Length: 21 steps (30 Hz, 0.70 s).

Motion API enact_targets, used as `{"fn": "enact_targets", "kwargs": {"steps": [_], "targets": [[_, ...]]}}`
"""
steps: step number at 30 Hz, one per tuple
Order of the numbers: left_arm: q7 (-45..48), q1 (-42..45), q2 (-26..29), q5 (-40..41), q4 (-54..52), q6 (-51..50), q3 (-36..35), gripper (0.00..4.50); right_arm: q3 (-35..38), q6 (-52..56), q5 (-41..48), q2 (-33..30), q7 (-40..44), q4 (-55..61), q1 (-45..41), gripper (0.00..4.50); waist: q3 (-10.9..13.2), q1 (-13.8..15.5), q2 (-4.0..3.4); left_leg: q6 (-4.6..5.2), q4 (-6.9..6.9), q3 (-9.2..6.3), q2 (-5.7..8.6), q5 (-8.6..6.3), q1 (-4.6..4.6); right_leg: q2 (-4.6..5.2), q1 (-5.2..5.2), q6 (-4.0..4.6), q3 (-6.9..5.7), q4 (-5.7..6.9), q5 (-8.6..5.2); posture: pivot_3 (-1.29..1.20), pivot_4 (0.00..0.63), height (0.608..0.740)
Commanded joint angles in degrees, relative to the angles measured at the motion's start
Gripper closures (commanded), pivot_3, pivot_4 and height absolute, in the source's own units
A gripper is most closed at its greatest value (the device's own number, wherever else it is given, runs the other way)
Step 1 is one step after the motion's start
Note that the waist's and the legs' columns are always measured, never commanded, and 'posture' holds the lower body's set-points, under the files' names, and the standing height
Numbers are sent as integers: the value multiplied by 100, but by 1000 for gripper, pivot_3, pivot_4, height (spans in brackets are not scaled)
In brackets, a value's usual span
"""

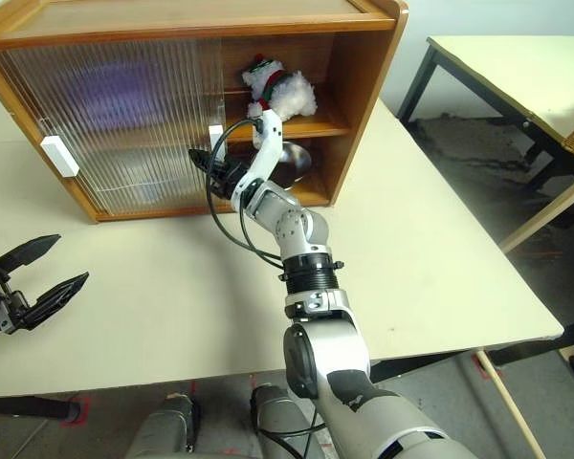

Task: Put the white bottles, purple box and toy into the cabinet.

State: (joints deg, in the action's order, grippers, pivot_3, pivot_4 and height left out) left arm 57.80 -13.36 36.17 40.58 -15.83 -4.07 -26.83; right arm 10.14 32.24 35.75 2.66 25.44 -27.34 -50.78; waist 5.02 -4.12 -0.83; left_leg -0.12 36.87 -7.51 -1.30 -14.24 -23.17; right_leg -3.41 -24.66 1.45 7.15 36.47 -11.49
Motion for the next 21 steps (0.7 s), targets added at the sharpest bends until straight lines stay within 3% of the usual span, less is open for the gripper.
{"fn": "enact_targets", "kwargs": {"steps": [1,21], "targets": [[2,7,-12,-43,-30,-10,44,0,122,-335,-103,2,-107,7,-67,4467,0,1,0,0,0,0,0,0,0,0,0,0,0,1,1,-88,112,740],[76,73,25,-43,68,-31,64,0,251,-992,-314,-265,-378,240,292,4467,0,19,0,0,6,-1,0,1,3,0,-1,10,-1,8,44,-109,107,740]]}}
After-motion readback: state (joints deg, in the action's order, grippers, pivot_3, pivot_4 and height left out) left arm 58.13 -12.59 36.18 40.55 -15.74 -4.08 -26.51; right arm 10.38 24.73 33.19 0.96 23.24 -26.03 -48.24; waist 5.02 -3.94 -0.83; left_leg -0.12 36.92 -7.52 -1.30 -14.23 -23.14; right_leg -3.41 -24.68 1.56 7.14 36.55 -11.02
